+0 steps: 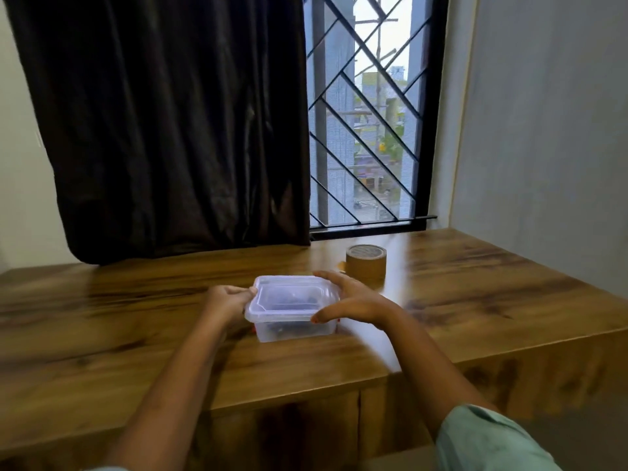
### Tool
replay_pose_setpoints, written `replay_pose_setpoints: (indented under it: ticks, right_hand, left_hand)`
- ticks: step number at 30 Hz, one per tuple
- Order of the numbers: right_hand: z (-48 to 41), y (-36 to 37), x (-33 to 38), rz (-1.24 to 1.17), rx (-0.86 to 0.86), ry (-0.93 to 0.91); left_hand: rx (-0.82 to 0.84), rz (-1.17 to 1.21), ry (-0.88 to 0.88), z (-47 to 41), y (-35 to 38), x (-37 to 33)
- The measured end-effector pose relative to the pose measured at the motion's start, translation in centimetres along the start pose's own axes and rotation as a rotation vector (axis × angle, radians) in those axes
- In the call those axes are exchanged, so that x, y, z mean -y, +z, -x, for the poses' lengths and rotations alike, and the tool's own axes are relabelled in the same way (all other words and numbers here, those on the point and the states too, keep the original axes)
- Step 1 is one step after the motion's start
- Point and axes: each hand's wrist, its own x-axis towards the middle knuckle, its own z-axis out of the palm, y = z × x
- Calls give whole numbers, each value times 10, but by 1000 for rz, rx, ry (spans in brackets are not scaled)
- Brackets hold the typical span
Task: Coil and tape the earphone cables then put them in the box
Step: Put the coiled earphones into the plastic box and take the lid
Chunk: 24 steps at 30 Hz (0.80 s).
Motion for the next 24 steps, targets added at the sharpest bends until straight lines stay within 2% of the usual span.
replay_pose_setpoints:
  ticks: [5, 11, 17, 24]
  right_hand:
    - [-9, 3, -7, -78, -1, 39]
    - [-17, 10, -15, -339, -79, 58]
    - [-27, 19, -6, -312, -259, 96]
    - [-35, 25, 2, -75, -465, 163]
  left_hand:
    - [-40, 16, -10, -5, 1, 9]
    - [-45, 34, -24, -13, -1, 14]
    - [-39, 16, -72, -20, -5, 12]
    - [-57, -45, -29, -23, -3, 13]
